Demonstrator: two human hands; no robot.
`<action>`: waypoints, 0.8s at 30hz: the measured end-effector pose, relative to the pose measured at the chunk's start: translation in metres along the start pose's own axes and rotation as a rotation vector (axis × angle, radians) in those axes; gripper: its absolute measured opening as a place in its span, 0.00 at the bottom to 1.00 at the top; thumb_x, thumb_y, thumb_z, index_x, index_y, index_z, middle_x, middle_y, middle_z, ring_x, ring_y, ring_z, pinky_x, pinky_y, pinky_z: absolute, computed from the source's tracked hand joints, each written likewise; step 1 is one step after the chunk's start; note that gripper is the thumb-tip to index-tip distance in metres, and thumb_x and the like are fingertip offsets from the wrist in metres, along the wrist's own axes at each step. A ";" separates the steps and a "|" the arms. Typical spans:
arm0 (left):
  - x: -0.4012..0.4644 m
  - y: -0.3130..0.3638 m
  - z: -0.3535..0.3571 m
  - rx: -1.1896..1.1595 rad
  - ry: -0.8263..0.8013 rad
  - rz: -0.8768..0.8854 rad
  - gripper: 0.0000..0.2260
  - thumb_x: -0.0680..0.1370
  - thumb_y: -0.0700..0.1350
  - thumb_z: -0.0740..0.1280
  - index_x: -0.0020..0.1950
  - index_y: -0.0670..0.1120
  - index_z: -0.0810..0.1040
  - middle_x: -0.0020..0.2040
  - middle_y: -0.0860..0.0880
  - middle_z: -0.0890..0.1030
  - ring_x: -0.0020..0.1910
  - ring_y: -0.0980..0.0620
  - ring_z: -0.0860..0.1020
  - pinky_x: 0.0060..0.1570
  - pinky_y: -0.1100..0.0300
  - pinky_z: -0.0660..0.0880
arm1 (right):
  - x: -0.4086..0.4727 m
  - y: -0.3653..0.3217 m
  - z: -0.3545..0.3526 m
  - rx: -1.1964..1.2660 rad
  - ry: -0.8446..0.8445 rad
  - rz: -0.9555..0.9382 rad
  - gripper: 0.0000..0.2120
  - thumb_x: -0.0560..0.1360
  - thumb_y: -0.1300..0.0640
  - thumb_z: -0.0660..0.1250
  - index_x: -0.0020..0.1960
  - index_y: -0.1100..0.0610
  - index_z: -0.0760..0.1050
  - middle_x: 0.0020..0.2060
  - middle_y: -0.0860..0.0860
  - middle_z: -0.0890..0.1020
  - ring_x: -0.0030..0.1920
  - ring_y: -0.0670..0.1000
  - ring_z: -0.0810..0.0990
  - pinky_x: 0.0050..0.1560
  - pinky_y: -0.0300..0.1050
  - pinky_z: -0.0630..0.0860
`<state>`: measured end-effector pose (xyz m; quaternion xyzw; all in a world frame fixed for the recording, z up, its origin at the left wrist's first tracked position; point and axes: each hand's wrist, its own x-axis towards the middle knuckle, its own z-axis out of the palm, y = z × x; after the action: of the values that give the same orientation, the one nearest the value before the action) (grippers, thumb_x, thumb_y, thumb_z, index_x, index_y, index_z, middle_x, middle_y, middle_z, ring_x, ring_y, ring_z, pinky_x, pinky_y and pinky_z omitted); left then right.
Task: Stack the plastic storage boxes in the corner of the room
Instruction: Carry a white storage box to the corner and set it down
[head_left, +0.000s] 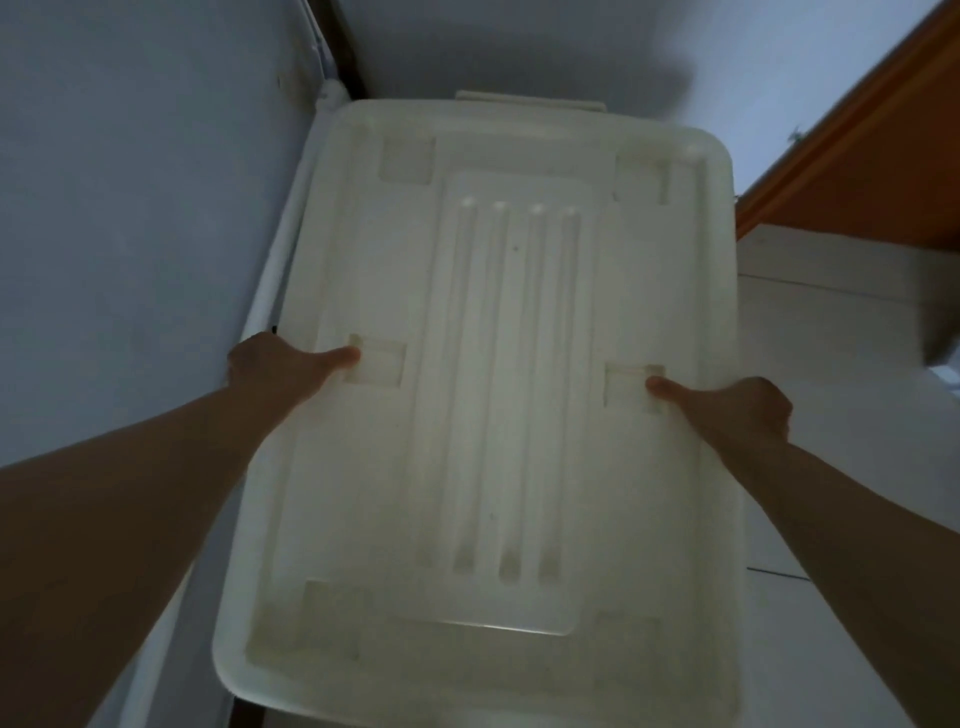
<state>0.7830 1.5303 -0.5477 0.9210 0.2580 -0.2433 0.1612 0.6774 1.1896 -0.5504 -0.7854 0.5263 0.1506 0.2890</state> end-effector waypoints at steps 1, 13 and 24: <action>0.007 0.000 0.004 0.000 0.003 0.001 0.42 0.67 0.62 0.73 0.67 0.31 0.69 0.65 0.34 0.75 0.66 0.39 0.73 0.64 0.51 0.70 | 0.004 -0.001 0.007 0.005 0.003 0.006 0.43 0.59 0.38 0.77 0.58 0.71 0.73 0.55 0.64 0.80 0.56 0.62 0.80 0.47 0.49 0.75; 0.047 0.001 0.026 0.002 0.009 0.001 0.46 0.66 0.63 0.72 0.69 0.30 0.65 0.68 0.33 0.71 0.68 0.37 0.71 0.64 0.50 0.70 | 0.023 0.001 0.051 0.034 0.019 0.033 0.45 0.59 0.37 0.77 0.61 0.70 0.71 0.58 0.63 0.79 0.58 0.61 0.79 0.51 0.49 0.76; 0.068 0.000 0.042 -0.068 -0.007 0.022 0.44 0.66 0.60 0.74 0.70 0.32 0.66 0.68 0.35 0.72 0.67 0.39 0.72 0.63 0.52 0.71 | 0.034 0.001 0.070 0.017 0.039 0.058 0.42 0.59 0.38 0.77 0.58 0.69 0.74 0.55 0.63 0.80 0.56 0.61 0.80 0.49 0.50 0.77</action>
<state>0.8184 1.5390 -0.6187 0.9168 0.2556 -0.2360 0.1960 0.6945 1.2074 -0.6242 -0.7700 0.5558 0.1392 0.2806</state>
